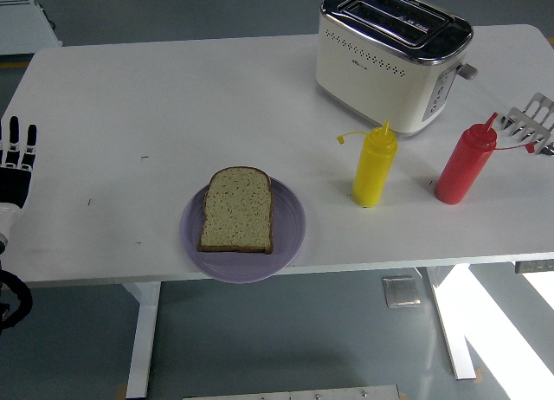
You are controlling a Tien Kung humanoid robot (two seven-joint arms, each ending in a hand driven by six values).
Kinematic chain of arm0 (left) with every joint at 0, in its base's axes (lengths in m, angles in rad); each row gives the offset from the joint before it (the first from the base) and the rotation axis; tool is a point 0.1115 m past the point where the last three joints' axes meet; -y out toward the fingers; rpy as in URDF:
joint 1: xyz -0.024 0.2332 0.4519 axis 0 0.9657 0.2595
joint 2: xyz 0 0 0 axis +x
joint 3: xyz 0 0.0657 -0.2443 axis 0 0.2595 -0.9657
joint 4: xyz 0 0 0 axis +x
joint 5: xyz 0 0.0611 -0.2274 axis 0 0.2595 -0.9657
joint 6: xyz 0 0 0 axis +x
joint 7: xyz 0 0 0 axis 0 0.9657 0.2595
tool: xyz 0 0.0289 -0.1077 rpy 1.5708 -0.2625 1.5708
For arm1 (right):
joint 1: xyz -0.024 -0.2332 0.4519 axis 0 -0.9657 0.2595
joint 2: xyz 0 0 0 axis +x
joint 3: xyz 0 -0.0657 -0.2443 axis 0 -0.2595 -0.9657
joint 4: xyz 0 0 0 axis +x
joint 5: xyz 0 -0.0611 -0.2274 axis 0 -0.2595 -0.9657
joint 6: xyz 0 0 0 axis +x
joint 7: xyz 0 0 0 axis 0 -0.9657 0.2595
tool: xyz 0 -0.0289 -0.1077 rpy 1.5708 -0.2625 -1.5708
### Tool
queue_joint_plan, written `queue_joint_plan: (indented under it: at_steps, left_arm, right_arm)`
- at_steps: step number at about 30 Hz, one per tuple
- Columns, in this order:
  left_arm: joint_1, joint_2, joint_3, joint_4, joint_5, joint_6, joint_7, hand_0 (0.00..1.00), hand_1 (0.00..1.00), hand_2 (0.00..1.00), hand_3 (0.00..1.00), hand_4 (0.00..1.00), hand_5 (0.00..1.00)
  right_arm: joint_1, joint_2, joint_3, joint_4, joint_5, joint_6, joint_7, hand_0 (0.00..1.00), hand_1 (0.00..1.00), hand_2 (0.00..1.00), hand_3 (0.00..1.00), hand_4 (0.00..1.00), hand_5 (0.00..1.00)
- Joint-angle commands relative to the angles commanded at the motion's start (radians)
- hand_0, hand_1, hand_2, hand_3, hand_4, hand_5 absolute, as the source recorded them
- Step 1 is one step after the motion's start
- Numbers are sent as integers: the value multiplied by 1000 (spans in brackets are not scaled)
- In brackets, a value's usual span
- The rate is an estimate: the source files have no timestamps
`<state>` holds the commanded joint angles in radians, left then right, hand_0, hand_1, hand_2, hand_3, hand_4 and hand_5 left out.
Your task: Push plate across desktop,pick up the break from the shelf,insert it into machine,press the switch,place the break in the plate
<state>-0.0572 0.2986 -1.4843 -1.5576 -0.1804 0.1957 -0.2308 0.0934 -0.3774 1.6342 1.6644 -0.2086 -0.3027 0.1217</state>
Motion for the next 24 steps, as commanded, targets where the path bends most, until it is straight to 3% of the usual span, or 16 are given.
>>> queue_joint_plan:
  at_steps: [24]
  left_arm:
    - [0,1,0,-11,-4,1,0,748,665,607,600,718,998]
  right_arm:
    - [1,1,2,4,-7,-2,3,777,709,692,664,738,520]
